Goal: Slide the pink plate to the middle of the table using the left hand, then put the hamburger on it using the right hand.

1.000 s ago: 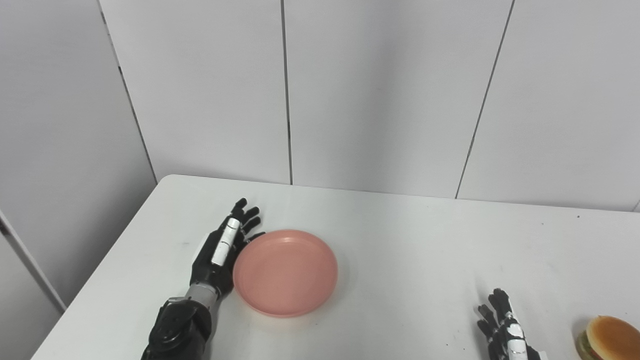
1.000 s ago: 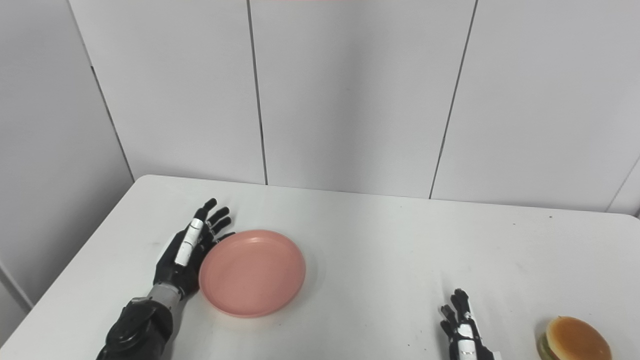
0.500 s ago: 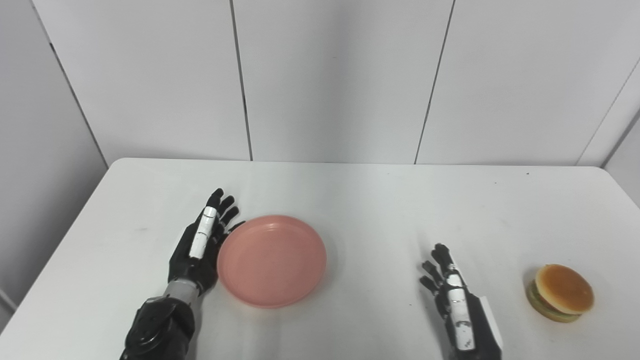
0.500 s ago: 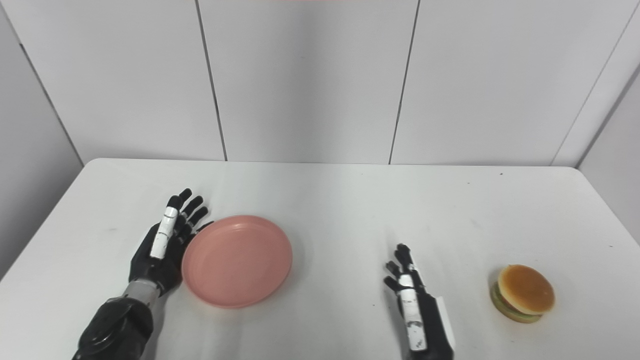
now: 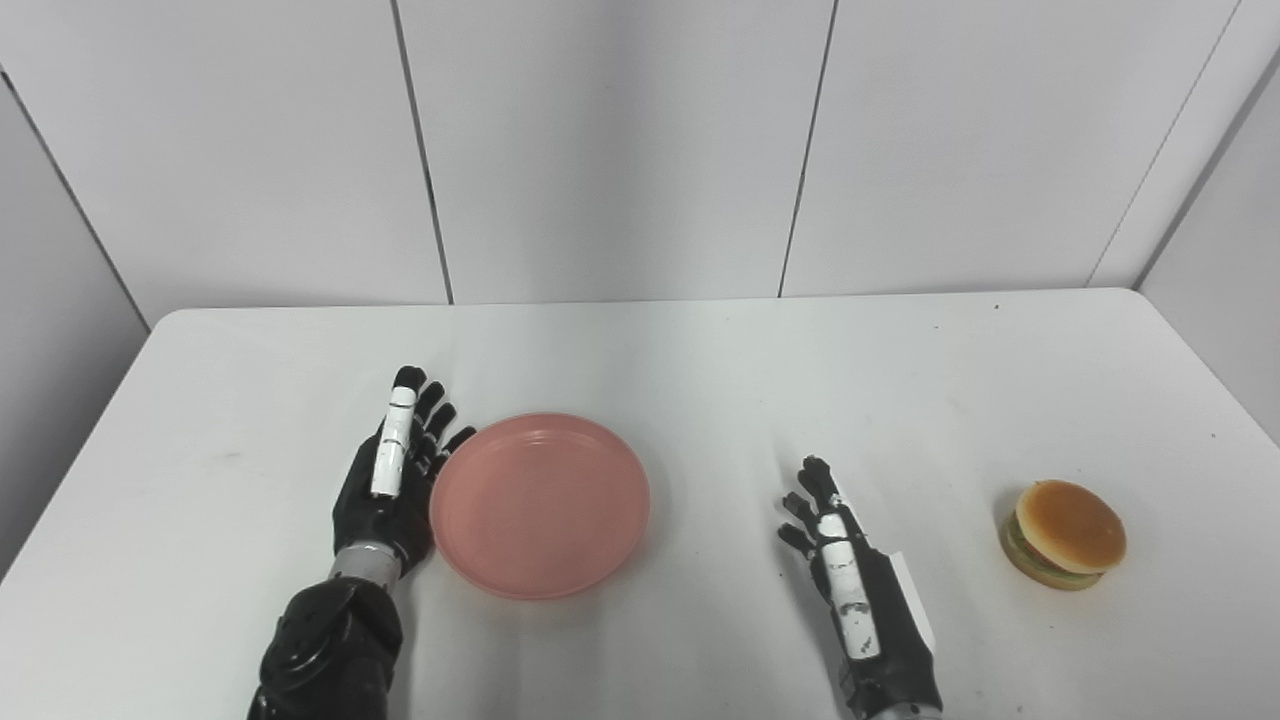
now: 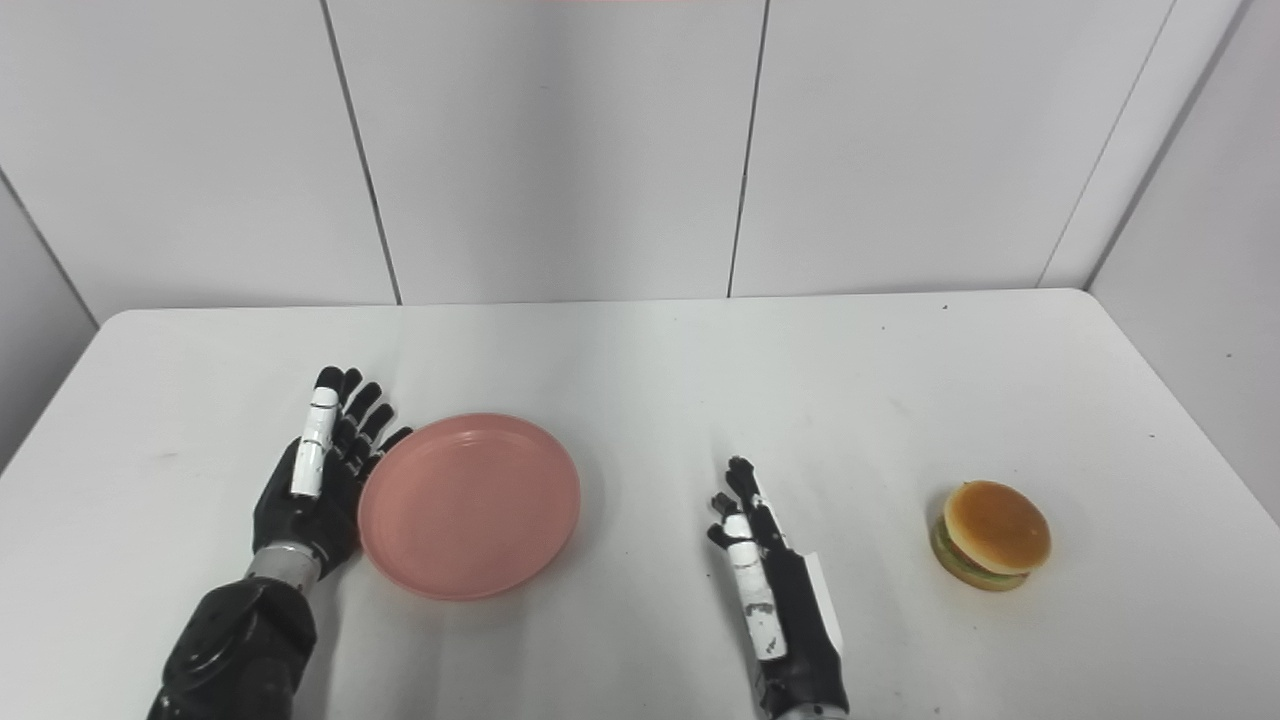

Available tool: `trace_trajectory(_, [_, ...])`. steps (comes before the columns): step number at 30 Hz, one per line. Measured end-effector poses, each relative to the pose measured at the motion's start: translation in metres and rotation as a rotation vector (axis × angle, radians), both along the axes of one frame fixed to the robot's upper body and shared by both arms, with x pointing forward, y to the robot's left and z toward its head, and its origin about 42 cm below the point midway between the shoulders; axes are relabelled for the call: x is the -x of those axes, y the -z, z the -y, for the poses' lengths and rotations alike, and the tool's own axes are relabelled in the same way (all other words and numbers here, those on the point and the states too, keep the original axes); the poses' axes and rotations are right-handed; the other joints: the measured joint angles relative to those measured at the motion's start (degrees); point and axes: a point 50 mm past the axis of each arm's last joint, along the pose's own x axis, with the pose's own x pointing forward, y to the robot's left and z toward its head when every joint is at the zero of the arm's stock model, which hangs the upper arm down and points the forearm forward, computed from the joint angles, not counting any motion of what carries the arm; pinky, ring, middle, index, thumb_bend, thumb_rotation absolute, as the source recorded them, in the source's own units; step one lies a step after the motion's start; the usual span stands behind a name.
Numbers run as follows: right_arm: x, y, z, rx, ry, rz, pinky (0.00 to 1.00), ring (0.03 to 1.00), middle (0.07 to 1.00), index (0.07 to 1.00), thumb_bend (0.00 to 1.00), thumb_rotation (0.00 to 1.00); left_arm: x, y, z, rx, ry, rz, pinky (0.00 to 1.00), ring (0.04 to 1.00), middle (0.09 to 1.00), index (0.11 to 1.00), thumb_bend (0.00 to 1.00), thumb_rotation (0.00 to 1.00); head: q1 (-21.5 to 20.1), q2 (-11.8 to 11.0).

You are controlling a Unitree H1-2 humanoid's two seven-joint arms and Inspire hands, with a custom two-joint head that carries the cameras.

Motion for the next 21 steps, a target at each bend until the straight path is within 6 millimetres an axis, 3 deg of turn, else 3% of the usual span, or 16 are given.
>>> trace_trajectory(4, [-0.001,0.003,-0.004,0.037,0.0,-0.005,0.91,0.926,0.96,0.958,0.79,1.0,0.002,0.003,0.009,0.062,-0.077,0.023,0.85,0.942,0.939,0.979,0.62,0.66,-1.85,0.27])
trace_trajectory(8, [-0.001,0.005,-0.011,0.081,-0.003,0.028,0.93,0.934,0.955,0.96,0.77,1.0,0.002,0.007,0.006,0.083,-0.131,0.049,0.83,0.93,0.922,0.952,0.63,0.64,-3.26,0.36])
trace_trajectory(12, [-0.001,0.001,-0.015,0.129,0.011,0.076,1.0,0.991,0.951,0.953,0.74,1.0,0.002,0.009,0.0,0.081,-0.158,0.065,0.77,0.902,0.875,0.901,0.65,0.59,-3.52,0.09])
trace_trajectory(15, [0.001,-0.013,-0.013,0.155,0.037,0.128,1.0,0.979,0.935,0.939,0.71,1.0,0.003,0.012,-0.003,0.085,-0.186,0.082,0.77,0.894,0.858,0.878,0.67,0.56,-3.17,-0.26])
trace_trajectory(19, [0.003,-0.032,-0.006,0.154,0.078,0.197,0.89,0.843,0.844,0.849,0.76,0.98,0.005,0.015,-0.002,0.078,-0.187,0.091,0.77,0.872,0.847,0.875,0.64,0.57,-3.44,-0.7])
trace_trajectory(21, [-0.001,-0.036,0.004,0.142,0.104,0.214,0.82,0.806,0.828,0.852,0.81,0.99,0.006,0.017,-0.002,0.066,-0.186,0.097,0.76,0.869,0.843,0.864,0.62,0.56,-4.48,-1.22])
